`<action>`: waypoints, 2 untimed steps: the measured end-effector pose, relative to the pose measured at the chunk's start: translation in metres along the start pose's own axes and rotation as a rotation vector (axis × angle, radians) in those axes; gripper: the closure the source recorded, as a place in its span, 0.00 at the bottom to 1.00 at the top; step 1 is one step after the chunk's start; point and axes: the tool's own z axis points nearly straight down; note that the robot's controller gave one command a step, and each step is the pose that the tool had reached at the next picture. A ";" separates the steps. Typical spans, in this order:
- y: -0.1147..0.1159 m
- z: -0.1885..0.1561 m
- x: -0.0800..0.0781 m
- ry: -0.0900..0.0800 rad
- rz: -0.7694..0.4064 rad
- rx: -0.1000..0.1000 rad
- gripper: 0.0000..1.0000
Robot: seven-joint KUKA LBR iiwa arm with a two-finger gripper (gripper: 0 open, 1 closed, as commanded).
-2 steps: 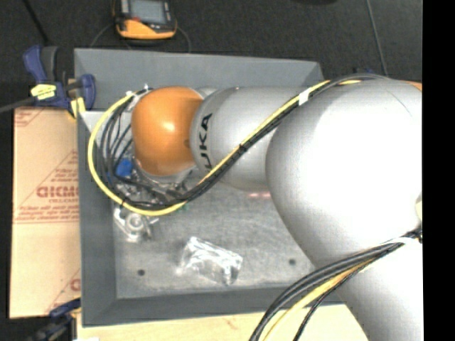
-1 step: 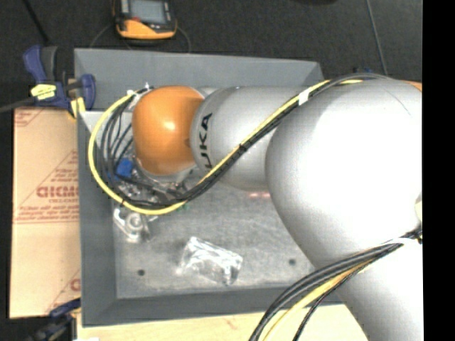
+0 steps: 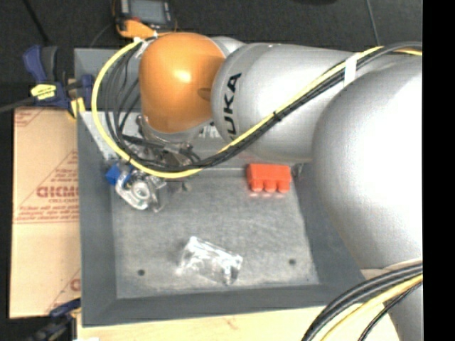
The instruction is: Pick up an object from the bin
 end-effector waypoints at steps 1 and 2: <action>0.006 -0.018 0.033 0.010 -0.152 -0.003 1.00; 0.003 -0.066 0.031 0.005 -0.418 -0.003 1.00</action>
Offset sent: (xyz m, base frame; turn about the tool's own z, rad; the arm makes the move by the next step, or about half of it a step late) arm -0.0328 -0.0109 0.0157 -0.1539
